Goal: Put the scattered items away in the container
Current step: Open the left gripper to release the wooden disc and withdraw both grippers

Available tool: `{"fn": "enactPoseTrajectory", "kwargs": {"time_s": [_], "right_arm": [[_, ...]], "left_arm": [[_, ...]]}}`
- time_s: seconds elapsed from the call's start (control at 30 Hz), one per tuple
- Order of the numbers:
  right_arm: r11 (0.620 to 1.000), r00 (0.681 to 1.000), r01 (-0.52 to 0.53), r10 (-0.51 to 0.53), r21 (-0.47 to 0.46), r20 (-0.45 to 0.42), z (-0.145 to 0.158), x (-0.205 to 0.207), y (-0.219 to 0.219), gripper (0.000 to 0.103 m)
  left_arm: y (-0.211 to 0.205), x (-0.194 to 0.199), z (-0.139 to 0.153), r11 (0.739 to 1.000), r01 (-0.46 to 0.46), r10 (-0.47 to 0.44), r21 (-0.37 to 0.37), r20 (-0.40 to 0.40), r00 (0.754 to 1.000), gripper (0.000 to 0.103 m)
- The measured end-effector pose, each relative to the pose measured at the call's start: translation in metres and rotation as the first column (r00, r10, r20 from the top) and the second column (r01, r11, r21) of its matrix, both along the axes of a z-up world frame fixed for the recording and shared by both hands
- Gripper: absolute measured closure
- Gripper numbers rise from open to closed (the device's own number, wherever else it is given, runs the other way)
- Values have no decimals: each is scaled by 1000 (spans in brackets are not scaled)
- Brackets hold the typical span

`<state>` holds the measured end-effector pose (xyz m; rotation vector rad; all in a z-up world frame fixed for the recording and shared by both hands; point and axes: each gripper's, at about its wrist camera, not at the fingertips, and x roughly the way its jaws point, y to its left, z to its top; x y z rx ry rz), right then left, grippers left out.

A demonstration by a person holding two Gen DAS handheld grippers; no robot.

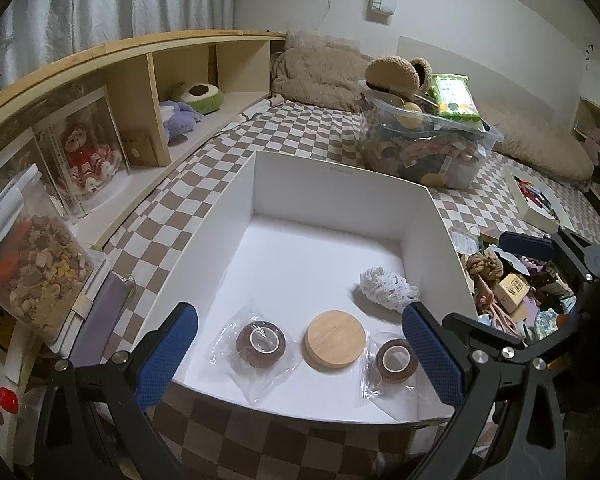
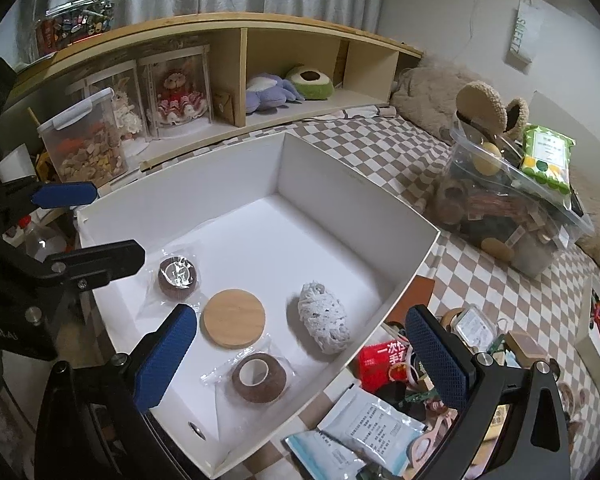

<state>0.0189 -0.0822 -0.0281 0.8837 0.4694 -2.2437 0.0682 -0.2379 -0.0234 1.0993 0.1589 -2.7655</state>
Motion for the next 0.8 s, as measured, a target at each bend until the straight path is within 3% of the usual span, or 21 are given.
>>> {"fn": "enactPoseTrajectory", "kwargs": {"time_s": [0.5, 0.8], "right_arm": [[996, 998, 56, -57, -68, -21, 15, 3, 24, 0], [986, 991, 119, -126, -116, -50, 24, 3, 57, 0]], "left_arm": [[8, 8, 8, 999, -16, 15, -35, -26, 1000, 0], [30, 6, 15, 998, 21, -25, -64, -67, 997, 0]]}}
